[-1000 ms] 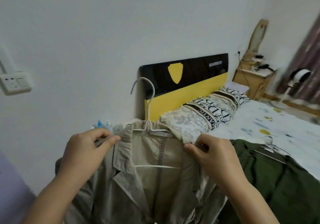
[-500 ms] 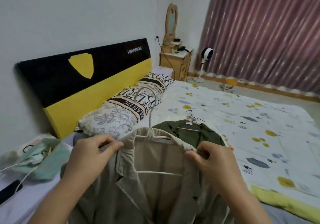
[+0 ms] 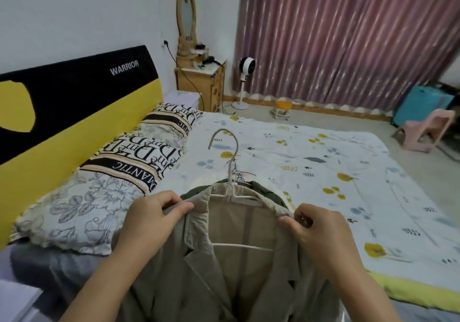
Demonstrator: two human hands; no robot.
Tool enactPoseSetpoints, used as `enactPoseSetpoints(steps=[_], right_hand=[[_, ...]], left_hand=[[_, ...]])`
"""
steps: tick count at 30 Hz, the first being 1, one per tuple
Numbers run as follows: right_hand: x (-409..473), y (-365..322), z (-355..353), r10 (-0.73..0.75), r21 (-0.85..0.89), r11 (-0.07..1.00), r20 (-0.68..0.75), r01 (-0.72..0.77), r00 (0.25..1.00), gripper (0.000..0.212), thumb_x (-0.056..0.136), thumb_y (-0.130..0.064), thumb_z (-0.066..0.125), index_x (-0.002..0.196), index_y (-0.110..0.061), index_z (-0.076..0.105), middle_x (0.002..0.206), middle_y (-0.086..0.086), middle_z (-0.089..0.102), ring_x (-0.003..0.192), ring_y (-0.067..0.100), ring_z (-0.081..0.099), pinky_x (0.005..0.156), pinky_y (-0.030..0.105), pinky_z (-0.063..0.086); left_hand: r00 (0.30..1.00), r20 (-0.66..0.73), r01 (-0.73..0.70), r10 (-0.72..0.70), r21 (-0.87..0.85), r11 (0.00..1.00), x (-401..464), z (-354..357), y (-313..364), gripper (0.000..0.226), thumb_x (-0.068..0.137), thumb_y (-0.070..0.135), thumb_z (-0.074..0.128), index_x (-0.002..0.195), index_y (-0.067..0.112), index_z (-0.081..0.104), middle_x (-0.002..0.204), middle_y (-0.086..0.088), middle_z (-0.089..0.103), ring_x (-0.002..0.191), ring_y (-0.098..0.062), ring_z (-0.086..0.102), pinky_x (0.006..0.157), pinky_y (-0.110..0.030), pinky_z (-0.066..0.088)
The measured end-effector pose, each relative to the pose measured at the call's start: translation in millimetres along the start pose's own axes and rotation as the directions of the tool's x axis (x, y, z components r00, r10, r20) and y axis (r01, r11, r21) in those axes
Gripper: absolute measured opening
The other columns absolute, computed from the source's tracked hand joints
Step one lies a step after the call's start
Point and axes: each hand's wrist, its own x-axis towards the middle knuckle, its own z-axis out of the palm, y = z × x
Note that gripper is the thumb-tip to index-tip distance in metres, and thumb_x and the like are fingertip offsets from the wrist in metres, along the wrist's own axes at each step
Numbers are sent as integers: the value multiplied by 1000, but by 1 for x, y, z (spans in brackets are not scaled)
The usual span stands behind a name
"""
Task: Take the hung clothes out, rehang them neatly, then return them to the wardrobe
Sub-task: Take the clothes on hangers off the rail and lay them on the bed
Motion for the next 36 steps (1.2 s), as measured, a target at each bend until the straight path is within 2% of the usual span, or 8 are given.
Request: enactPoseSetpoints(steps=[13, 17, 20, 23, 27, 29, 32, 36], right_hand=[[153, 33, 62, 125, -54, 991, -24, -126, 992, 33, 86, -46, 57, 61, -27, 48, 60, -10, 52, 63, 13, 50, 51, 25, 32], [206, 69, 97, 83, -104, 991, 14, -81, 996, 21, 94, -36, 48, 85, -24, 62, 78, -5, 64, 81, 21, 57, 68, 34, 42], [246, 99, 133, 111, -243, 966, 75, -89, 991, 19, 96, -36, 44, 103, -26, 57, 98, -2, 62, 98, 21, 53, 78, 34, 38], [283, 128, 171, 223, -271, 947, 170, -172, 960, 21, 95, -38, 44, 105, -21, 51, 107, 1, 57, 105, 24, 50, 86, 36, 39], [331, 166, 224, 326, -206, 937, 218, -283, 920, 22, 95, -32, 47, 96, -11, 52, 105, 10, 59, 102, 30, 51, 87, 43, 42], [348, 185, 254, 369, -233, 920, 243, -316, 897, 24, 95, -32, 46, 100, -9, 52, 108, 12, 58, 106, 32, 50, 87, 41, 43], [365, 216, 301, 423, -297, 893, 287, -340, 860, 25, 96, -32, 44, 104, -9, 53, 112, 13, 58, 109, 31, 51, 89, 42, 43], [371, 247, 356, 484, -349, 861, 345, -369, 804, 26, 97, -34, 44, 107, -11, 52, 116, 11, 56, 113, 32, 48, 97, 50, 39]], left_hand=[[997, 78, -23, 22, 16, 1000, 176, 98, -25, 22, 79, 33, 68, 63, 20, 61, 59, 6, 59, 63, -15, 55, 54, -28, 37], [999, 53, -2, 0, 45, 999, 221, 149, -39, 23, 81, 31, 67, 64, 20, 58, 61, 4, 57, 65, -19, 53, 58, -29, 32], [999, 48, 21, -25, 83, 996, 255, 190, -55, 22, 82, 31, 66, 66, 18, 59, 60, 5, 56, 64, -17, 52, 56, -28, 31], [996, 69, 54, -63, 115, 992, 286, 233, -73, 22, 83, 31, 66, 66, 18, 58, 60, 8, 56, 64, -16, 52, 53, -27, 31], [983, 139, 91, -118, 183, 979, 321, 289, -104, 22, 85, 31, 63, 76, 11, 63, 77, -7, 68, 78, -26, 60, 65, -33, 41], [977, 183, 47, -106, 303, 952, 329, 313, -124, 22, 90, 31, 56, 97, 11, 62, 98, -10, 66, 96, -28, 58, 78, -34, 42], [956, 254, -9, -150, 533, 846, 320, 346, -159, 54, 95, 34, 45, 141, 11, 31, 144, -12, 36, 133, -24, 30, 110, -32, 20], [891, 379, -72, -250, 662, 746, 290, 383, -209, 63, 96, 38, 37, 149, 23, 5, 157, 1, -5, 144, -19, -3, 116, -40, 1]])
